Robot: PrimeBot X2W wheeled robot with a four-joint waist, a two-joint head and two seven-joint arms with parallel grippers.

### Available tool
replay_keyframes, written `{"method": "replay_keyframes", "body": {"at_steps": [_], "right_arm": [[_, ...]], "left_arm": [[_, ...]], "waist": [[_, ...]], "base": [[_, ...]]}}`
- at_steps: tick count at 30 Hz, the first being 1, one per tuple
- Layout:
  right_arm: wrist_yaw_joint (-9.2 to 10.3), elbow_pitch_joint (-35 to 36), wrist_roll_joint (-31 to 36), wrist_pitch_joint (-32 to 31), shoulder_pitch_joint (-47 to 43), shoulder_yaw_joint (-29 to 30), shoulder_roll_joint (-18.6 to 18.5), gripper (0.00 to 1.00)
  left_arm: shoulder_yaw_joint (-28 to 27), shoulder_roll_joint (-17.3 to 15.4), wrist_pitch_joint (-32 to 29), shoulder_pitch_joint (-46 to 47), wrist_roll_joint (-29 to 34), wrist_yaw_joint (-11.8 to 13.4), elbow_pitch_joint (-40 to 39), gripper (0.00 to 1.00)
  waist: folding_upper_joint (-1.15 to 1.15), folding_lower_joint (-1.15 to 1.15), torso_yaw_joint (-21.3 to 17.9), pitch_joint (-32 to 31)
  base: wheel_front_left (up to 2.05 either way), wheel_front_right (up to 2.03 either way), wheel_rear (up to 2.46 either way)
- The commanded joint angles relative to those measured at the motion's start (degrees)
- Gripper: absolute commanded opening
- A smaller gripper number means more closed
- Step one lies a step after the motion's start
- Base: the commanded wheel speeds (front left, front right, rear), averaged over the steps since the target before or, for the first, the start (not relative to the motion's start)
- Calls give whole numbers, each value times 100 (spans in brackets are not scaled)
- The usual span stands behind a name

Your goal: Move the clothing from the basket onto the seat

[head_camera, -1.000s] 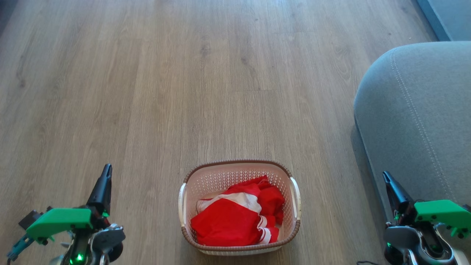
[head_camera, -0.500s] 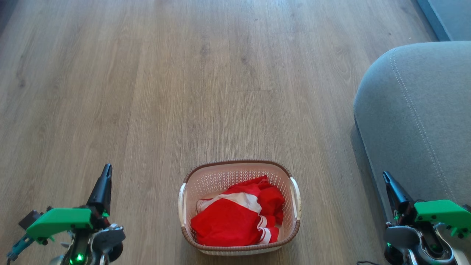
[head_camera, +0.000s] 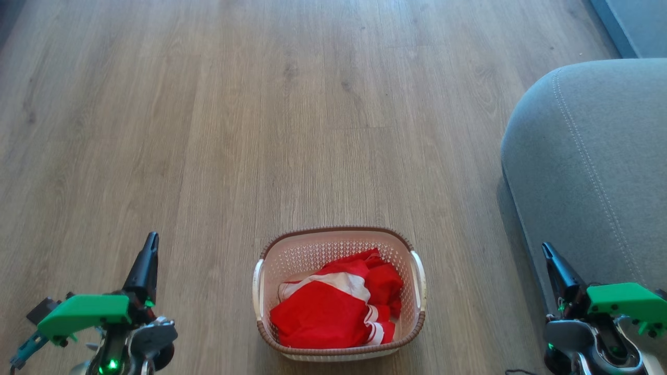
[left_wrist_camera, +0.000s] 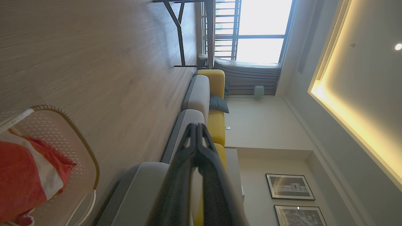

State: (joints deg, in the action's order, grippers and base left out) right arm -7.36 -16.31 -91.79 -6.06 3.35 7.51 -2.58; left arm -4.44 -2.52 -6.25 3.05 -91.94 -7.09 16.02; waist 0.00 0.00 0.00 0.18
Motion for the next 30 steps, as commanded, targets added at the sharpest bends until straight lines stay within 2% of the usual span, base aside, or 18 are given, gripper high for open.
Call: {"method": "replay_keyframes", "body": {"at_steps": [1, 30], "right_arm": [[-13, 229, -40, -41, 283, -101, -30, 0], [-13, 229, -40, -41, 283, -101, -30, 0]], "left_arm": [[-205, -36, -22, 313, -25, -40, -199, 0], [-205, -36, -22, 313, -25, -40, -199, 0]], "waist": [[0, 0, 0, 0], [0, 0, 0, 0]], "base": [[0, 0, 0], [0, 0, 0]]}}
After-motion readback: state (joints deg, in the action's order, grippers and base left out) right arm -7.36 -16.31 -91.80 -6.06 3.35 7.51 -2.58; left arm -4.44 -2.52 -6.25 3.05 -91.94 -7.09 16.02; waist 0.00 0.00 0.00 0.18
